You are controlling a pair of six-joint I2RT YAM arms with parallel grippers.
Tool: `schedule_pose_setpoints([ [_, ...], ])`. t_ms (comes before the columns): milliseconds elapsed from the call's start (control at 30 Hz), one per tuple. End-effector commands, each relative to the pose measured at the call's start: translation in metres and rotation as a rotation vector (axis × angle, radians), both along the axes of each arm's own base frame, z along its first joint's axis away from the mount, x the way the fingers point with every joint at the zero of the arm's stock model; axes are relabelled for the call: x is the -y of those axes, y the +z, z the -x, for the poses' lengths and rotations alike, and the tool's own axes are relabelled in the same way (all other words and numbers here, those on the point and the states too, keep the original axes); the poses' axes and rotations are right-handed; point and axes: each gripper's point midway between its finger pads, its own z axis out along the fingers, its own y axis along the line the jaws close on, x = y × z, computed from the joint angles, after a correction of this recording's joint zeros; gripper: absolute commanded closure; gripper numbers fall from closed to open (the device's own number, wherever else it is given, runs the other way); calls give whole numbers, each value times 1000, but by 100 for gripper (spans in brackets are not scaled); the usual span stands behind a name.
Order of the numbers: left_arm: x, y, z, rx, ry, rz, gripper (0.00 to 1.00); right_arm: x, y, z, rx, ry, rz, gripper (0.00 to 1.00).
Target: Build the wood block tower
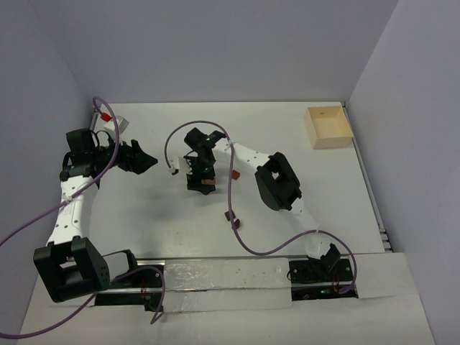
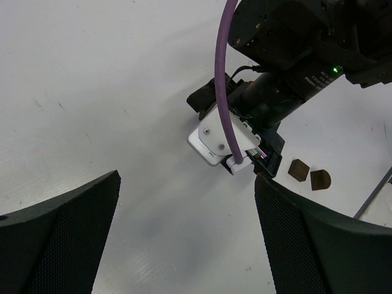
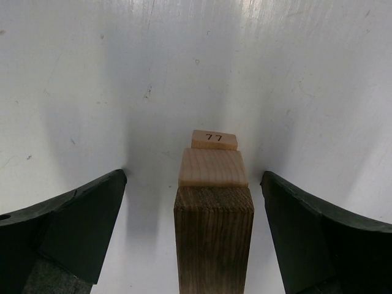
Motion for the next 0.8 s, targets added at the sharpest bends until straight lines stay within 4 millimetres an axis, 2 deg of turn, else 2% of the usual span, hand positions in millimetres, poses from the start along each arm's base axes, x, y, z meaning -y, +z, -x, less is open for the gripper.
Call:
schedule_pose_setpoints([
  [0, -1, 17, -6, 76, -24, -10, 4, 6, 4, 6, -18, -15, 34, 0],
  [500, 0, 22, -6, 80, -28, -8, 3, 0, 45, -8, 30, -27, -29, 0],
  [767, 1, 26, -6, 85, -29, 0, 3, -3, 78, -11, 63, -36, -80, 0],
])
